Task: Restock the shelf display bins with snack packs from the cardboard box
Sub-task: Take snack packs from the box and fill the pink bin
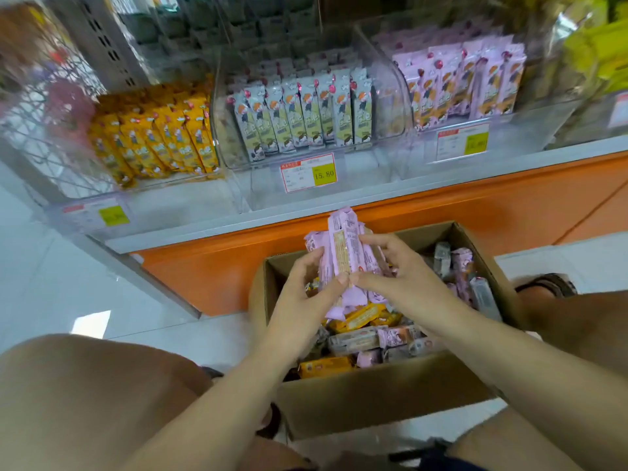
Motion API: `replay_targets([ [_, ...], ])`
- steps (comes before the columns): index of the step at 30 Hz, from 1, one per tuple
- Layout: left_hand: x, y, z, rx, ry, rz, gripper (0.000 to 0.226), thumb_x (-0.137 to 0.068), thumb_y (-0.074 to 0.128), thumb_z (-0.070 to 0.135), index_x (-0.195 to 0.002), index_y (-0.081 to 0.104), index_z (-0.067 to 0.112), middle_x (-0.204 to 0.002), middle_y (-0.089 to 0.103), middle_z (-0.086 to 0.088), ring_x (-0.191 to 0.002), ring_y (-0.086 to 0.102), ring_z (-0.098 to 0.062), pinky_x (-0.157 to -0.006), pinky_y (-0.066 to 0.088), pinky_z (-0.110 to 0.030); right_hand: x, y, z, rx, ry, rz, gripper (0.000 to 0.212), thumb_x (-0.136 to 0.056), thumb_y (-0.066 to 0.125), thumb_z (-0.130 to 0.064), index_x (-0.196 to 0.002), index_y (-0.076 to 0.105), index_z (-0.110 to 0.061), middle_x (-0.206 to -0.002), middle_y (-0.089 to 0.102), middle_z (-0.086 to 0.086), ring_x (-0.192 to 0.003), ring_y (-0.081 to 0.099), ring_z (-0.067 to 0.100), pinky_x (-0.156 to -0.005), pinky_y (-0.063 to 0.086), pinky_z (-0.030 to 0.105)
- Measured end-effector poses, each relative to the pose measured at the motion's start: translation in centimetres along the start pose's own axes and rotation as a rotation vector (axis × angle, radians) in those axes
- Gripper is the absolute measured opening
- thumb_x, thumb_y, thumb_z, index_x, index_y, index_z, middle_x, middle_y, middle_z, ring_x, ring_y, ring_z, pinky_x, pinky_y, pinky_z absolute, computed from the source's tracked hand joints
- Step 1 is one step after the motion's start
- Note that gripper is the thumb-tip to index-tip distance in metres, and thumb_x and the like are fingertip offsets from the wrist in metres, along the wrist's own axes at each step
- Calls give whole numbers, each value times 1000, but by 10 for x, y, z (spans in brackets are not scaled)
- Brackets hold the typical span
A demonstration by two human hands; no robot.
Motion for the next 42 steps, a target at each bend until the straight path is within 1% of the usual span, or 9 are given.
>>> replay_targets([
  [11, 16, 9, 90, 0, 261, -6, 53, -71, 70, 65, -115, 42, 62, -135, 53, 5, -123, 53, -15, -98, 50, -41, 39, -49, -105, 150, -259, 29, 52, -83, 71, -29, -128, 48, -42, -140, 36, -25, -118, 25, -15, -75, 27, -5],
  [17, -55, 44, 162, -93, 416, -117, 51, -79, 65, 48, -124, 40, 48, -138, 47, 8, -126, 48, -13, -96, 50, -45, 2, -105, -133, 103, -453, 230, 47, -84, 71, -21, -121, 49, -39, -116, 35, -39, -93, 26, -41, -73, 31, -10],
  [21, -124, 86, 195, -214, 406, -249, 57, -90, 63, 36, -139, 34, 37, -144, 37, 14, -129, 39, -5, -105, 39, -33, -41, -150, -125, 4, -473, 403, 46, -85, 68, -18, -123, 47, -33, -118, 41, -31, -102, 34, -32, -76, 34, -6],
  [25, -194, 122, 204, -292, 313, -328, 55, -90, 63, 30, -137, 36, 39, -142, 42, 8, -127, 49, -28, -105, 41, -51, -87, -186, -106, -20, -411, 505, 48, -86, 67, -25, -127, 43, -36, -132, 39, -20, -117, 36, -13, -75, 35, -6],
  [28, -227, 136, 199, -305, 263, -324, 58, -84, 67, 34, -135, 39, 41, -139, 41, 12, -129, 46, -16, -106, 41, -46, -117, -212, -100, 95, -403, 453, 50, -86, 67, -24, -127, 42, -35, -130, 39, -23, -106, 37, -26, -77, 34, -7],
  [32, -243, 145, 193, -333, 140, -337, 62, -78, 71, 35, -132, 41, 33, -131, 51, 7, -110, 59, -10, -93, 51, -34, -138, -242, -97, 288, -352, 276, 51, -84, 70, -27, -126, 44, -35, -126, 39, -30, -117, 35, -13, -85, 36, -1],
  [35, -243, 150, 185, -609, 65, -396, 49, -84, 67, 36, -124, 39, 30, -108, 60, 8, -89, 62, -13, -81, 52, -33, -142, -250, -88, 377, -285, 175, 52, -83, 72, -23, -125, 45, -34, -121, 42, -23, -114, 47, 1, -81, 40, 6],
  [37, -244, 153, 178, -673, 24, -424, 57, -74, 67, 48, -120, 40, 28, -107, 63, 5, -94, 61, -14, -86, 51, -38, -143, -250, -81, 442, -285, 149, 51, -81, 74, -21, -118, 42, -38, -110, 48, -20, -103, 52, 7, -76, 43, 16],
  [42, -245, 163, 169, -664, -3, -369, 72, -65, 67, 55, -129, 40, 35, -118, 63, 8, -107, 61, -16, -97, 47, -43, -151, -260, -71, 630, -353, 90, 42, -81, 72, -24, -105, 40, -38, -81, 36, -17, -72, 41, -6, -62, 34, 13],
])
Point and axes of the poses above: each hand's wrist, its own x-axis away from the middle knuckle, its own y-axis out of the palm, z = x × y, the point moved 1 cm from there along -x, towards the middle knuckle
